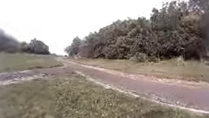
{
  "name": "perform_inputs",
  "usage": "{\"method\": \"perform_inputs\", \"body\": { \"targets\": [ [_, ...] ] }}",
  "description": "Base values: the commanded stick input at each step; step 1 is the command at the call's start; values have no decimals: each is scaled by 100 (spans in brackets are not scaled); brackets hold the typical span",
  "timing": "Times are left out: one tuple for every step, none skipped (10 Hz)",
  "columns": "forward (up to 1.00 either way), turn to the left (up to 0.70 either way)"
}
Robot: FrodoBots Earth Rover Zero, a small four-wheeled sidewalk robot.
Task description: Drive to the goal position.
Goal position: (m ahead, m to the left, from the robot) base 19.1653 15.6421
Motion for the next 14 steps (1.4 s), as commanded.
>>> {"method": "perform_inputs", "body": {
  "targets": [
    [70, 0],
    [70, 0],
    [70, 0],
    [70, 0],
    [70, 0],
    [70, 0],
    [70, 0],
    [70, 0],
    [70, 0],
    [70, 0],
    [70, 0],
    [70, 0],
    [70, 0],
    [70, 0]
  ]
}}
